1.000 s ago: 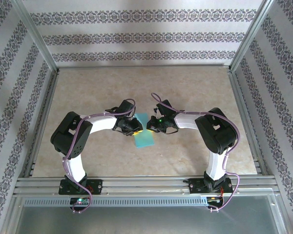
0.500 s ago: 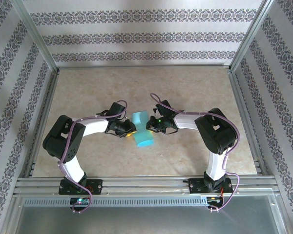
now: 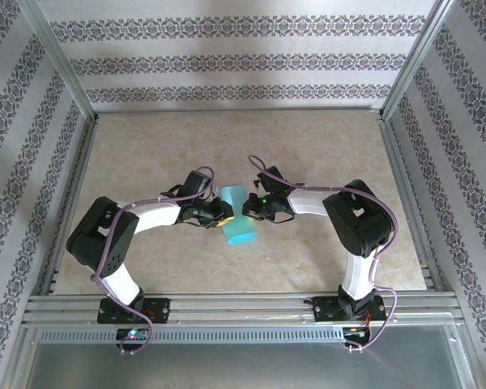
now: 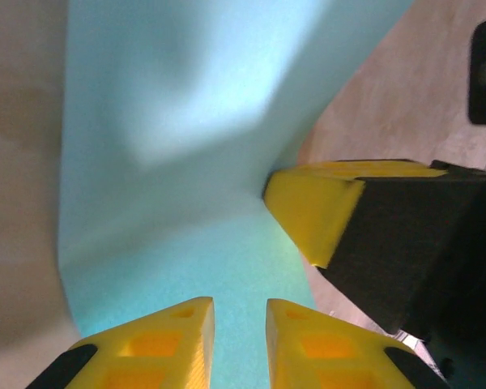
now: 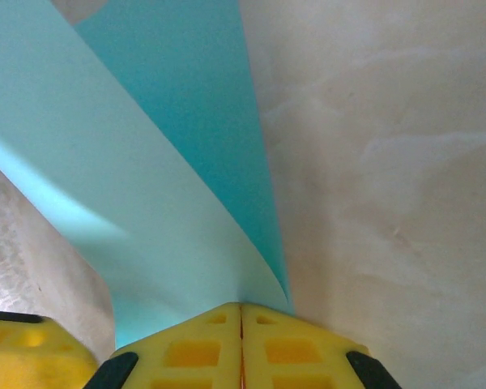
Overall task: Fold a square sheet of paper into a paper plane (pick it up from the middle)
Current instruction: First fold the square sheet of paper in half at the center of the table.
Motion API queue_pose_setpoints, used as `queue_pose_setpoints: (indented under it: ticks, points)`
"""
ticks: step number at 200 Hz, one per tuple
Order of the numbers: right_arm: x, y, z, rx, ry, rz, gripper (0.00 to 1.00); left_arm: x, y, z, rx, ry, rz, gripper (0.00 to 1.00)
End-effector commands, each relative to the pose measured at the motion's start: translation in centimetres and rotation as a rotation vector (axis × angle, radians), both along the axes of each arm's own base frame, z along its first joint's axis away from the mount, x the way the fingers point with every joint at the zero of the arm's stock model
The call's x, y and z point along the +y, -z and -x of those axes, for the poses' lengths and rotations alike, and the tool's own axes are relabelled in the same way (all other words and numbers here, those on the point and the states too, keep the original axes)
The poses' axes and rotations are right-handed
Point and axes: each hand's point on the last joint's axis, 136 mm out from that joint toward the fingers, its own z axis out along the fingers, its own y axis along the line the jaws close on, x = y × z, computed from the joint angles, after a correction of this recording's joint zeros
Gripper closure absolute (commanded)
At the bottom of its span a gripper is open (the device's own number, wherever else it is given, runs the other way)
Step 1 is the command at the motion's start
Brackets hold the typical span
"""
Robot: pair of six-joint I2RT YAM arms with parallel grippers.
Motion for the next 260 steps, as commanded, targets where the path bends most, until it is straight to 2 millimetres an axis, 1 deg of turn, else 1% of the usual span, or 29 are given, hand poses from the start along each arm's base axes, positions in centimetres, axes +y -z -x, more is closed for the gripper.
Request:
queue_pose_setpoints:
  ticks: [1, 27, 70, 91, 104, 114, 125, 137, 147, 156, 167, 184, 215, 244, 260]
  points:
    - [-5.8, 7.1, 4.6, 0.183, 0.045, 0.310, 0.92, -0.7, 1.3, 0.9, 0.048, -0.006, 0.037, 0.76]
    - [-5.8, 7.1, 4.7, 0.185, 0.045, 0.313, 0.92, 0.2, 2.5, 2.0, 0.076, 0.006, -0.008, 0.78]
    - [-5.9, 7.3, 4.7, 0.185, 0.045, 0.317, 0.92, 2.4, 5.0, 4.7, 0.126, 0.043, -0.113, 0.80]
    - [-6.0, 7.3, 4.6, 0.185, 0.047, 0.321, 0.92, 3.2, 5.5, 5.9, 0.146, 0.058, -0.144, 0.80]
    - [-6.0, 7.4, 4.7, 0.188, 0.047, 0.323, 0.92, 3.4, 4.9, 6.1, 0.138, 0.070, -0.156, 0.80]
    - [-6.0, 7.3, 4.7, 0.187, 0.047, 0.322, 0.92, 3.3, 3.8, 5.7, 0.113, 0.074, -0.153, 0.80]
    - [-6.0, 7.4, 4.7, 0.188, 0.047, 0.323, 0.92, 2.9, 2.3, 4.9, 0.071, 0.073, -0.136, 0.80]
    - [-6.0, 7.4, 4.7, 0.188, 0.045, 0.323, 0.92, 2.0, 0.4, 3.7, 0.022, 0.064, -0.095, 0.80]
    - [-6.0, 7.4, 4.7, 0.187, 0.046, 0.324, 0.92, 1.1, -0.6, 2.9, -0.007, 0.055, -0.058, 0.80]
    - [-6.0, 7.5, 4.7, 0.189, 0.047, 0.326, 0.92, 0.1, -1.1, 2.5, -0.023, 0.050, -0.027, 0.80]
    - [-6.0, 7.5, 4.7, 0.189, 0.049, 0.324, 0.92, -0.9, -1.1, 2.3, -0.029, 0.053, -0.008, 0.80]
    - [-6.0, 7.6, 4.7, 0.190, 0.052, 0.325, 0.92, -1.5, 0.2, 2.4, 0.001, 0.060, -0.026, 0.80]
    - [-6.0, 7.7, 4.7, 0.192, 0.051, 0.325, 0.92, -1.3, 2.3, 3.4, 0.053, 0.072, -0.054, 0.80]
    - [-6.1, 7.9, 4.9, 0.197, 0.050, 0.328, 0.92, -0.2, 3.8, 5.2, 0.091, 0.077, -0.078, 0.81]
    - [-6.1, 7.9, 4.9, 0.198, 0.048, 0.327, 0.92, 0.8, 4.9, 6.9, 0.132, 0.091, -0.103, 0.80]
